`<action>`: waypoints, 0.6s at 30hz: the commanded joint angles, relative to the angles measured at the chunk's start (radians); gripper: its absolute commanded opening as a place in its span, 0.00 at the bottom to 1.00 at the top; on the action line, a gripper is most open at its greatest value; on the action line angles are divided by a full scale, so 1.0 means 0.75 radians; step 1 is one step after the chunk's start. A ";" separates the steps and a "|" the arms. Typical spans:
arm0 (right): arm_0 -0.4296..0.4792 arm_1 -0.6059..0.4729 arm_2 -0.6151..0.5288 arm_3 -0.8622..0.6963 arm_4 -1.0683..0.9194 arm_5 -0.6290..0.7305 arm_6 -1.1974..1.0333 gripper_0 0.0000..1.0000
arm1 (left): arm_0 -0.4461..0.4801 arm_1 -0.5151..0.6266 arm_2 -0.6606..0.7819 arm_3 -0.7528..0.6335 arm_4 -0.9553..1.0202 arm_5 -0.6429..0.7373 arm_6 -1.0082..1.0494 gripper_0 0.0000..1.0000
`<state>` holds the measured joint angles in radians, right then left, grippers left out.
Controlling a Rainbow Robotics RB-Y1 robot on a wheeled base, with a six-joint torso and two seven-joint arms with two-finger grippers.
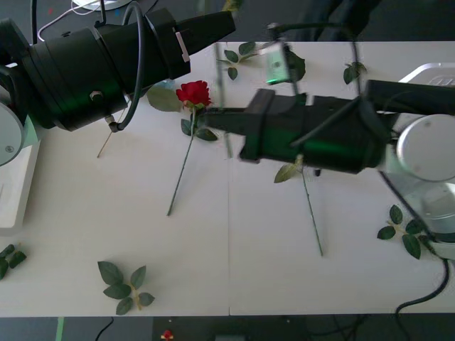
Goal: Place the red flowers into the right box and the blue flowers into the left box. If a person shows an open palm, hand one flower to the person first, then continue sorting.
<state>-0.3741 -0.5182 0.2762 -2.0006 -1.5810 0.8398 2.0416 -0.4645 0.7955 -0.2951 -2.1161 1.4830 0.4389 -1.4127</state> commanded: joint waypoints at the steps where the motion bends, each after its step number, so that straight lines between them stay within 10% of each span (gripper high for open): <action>1: 0.118 -0.180 -0.168 -0.026 -0.005 -0.011 -0.037 0.00 | -0.033 -0.016 -0.005 -0.036 0.013 -0.017 -0.088 1.00; 18: 0.542 -0.583 -0.747 -0.026 0.187 -0.054 -0.298 0.00 | -0.033 -0.016 -0.005 -0.036 0.013 -0.017 -0.088 1.00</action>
<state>0.0091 -0.9234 -0.2286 -2.0005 -1.4242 0.8355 1.8231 -0.4647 0.7952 -0.2957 -2.1162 1.4831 0.4388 -1.4127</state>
